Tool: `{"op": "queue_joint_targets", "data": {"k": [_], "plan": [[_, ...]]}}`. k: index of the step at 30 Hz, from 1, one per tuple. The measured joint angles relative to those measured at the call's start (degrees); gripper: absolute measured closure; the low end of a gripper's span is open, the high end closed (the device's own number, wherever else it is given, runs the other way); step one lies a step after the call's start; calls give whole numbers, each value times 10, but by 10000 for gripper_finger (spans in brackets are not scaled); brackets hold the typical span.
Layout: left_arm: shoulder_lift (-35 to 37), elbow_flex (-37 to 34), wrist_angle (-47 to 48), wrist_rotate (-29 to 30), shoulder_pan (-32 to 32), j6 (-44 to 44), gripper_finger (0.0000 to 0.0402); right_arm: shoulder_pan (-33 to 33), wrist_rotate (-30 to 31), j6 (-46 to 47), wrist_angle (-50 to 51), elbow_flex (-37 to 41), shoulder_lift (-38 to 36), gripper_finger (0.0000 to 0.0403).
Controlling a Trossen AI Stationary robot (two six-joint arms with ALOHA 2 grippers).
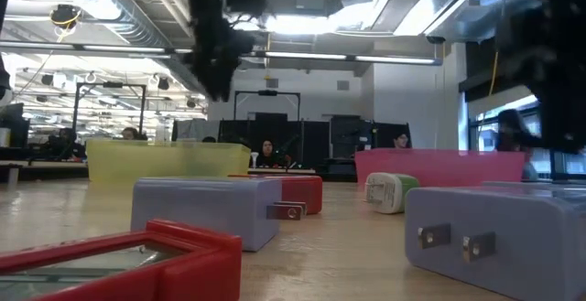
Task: Pick & Place Office items
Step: Put the black digital clock into the yellow bin
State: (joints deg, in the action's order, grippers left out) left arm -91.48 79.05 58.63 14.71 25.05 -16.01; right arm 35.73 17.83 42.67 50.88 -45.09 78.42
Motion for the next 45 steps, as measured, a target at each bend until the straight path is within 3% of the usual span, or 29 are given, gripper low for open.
{"op": "queue_joint_targets", "data": {"k": [5, 9, 15, 24, 35, 45], "plan": [[0, 0, -145, -144, -52, 31, 203, -7, 114, -42, 5, -40, 0, 238], [0, 0, -257, -191, -112, 42, 203, -24, 199, -39, 0, -53, 0, 244], [-5, 0, -379, -161, -193, -3, 203, -55, 293, -74, -53, -59, -1, 235], [-11, 0, -408, -41, -259, -27, 204, -89, 357, -312, -223, -59, -1, 239], [-26, 0, -437, -41, -269, -73, 204, -121, 353, -508, -374, -59, -1, 240], [-28, 0, -468, -58, -264, -94, 206, -132, 353, -559, -398, -59, -2, 240]]}}
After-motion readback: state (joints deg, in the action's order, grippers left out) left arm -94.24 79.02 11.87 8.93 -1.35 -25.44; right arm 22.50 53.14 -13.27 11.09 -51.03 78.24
